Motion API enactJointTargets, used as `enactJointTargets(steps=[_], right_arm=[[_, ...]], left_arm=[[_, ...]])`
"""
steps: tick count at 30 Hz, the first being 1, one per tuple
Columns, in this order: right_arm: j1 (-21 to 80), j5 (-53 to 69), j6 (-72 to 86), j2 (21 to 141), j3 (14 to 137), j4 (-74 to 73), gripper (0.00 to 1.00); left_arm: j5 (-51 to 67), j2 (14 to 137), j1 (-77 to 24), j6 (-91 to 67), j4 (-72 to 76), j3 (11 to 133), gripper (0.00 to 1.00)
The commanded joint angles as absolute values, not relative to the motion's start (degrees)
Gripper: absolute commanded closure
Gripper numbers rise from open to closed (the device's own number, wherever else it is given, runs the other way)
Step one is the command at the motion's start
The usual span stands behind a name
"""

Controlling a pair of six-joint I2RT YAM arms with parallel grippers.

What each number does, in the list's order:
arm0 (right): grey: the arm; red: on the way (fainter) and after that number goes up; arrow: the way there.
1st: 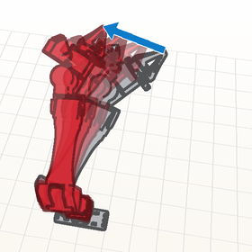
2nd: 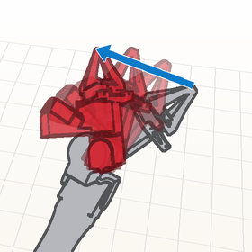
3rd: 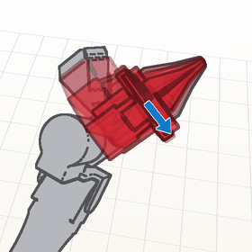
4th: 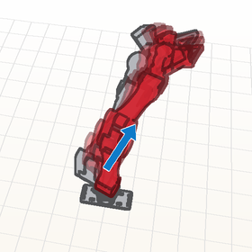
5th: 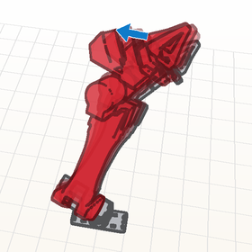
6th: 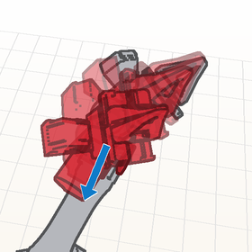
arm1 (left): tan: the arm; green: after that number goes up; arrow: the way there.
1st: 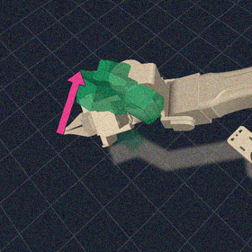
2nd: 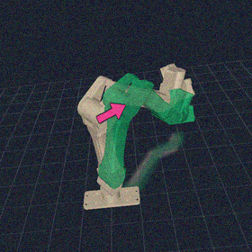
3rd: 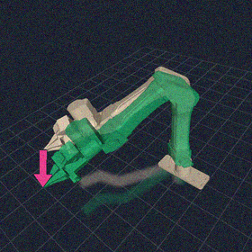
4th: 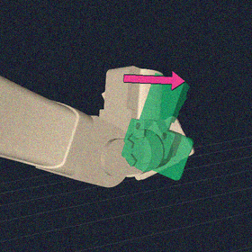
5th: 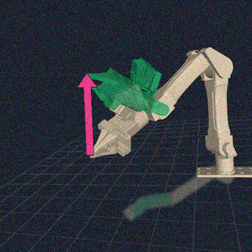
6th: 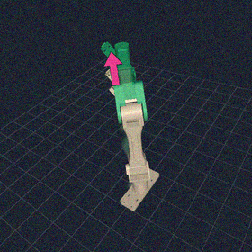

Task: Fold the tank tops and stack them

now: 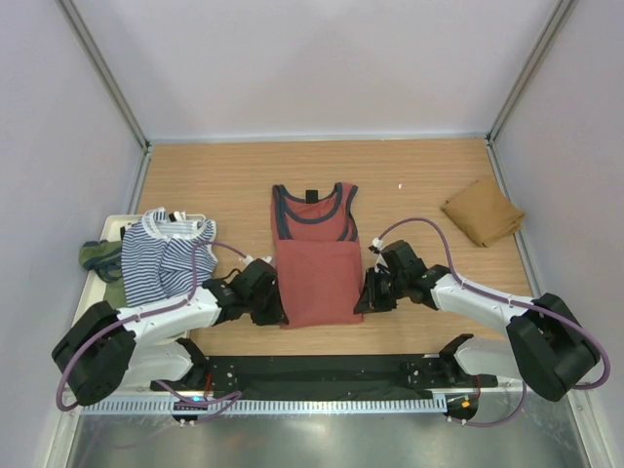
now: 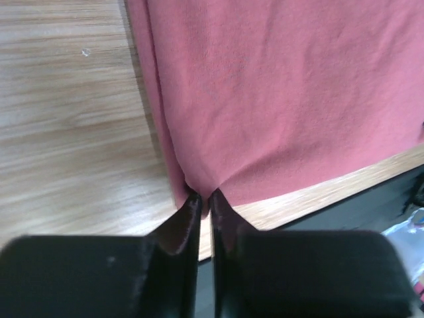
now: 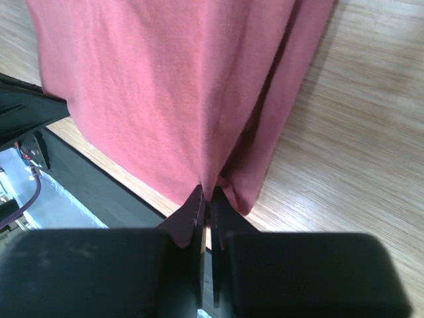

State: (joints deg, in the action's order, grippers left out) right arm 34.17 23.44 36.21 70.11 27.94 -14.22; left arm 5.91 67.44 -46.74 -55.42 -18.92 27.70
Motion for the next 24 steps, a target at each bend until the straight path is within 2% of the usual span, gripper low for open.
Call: enactJointTargets(steps=[1, 3, 10, 12, 13, 14, 15, 24], right_arm=[[34.45, 22.59, 34.9, 69.95, 27.16, -14.23, 0.94], [34.54, 21.01, 33.76, 71.01, 27.25, -15.72, 0.98], [34.54, 16.44, 35.86, 71.55, 26.46, -17.14, 0.98], [34.54, 16.17, 36.12, 70.58, 26.28, -17.23, 0.73], [34.45, 16.43, 36.12, 70.32, 26.11, -17.23, 0.64], [34.54, 16.44, 36.04, 69.44, 26.1, -17.4, 0.53], [34.54, 16.52, 36.21, 69.0, 25.84, -17.49, 0.5], [34.98, 18.63, 36.65, 67.85, 25.05, -16.7, 0.5]], left_arm=[[7.3, 68.38, -46.58, -55.02, -15.2, 26.46, 0.93], [6.25, 67.68, -46.67, -55.11, -15.73, 24.97, 1.0], [4.13, 62.85, -46.58, -56.16, -18.46, 21.18, 1.0], [4.13, 62.05, -46.58, -56.34, -18.54, 21.01, 0.99], [4.65, 61.96, -46.58, -56.34, -18.54, 21.01, 0.94], [4.92, 61.7, -46.58, -56.34, -18.46, 21.18, 0.84], [5.27, 61.35, -46.58, -56.25, -18.54, 21.36, 0.81], [4.92, 58.19, -46.67, -56.6, -20.3, 21.53, 0.58]])
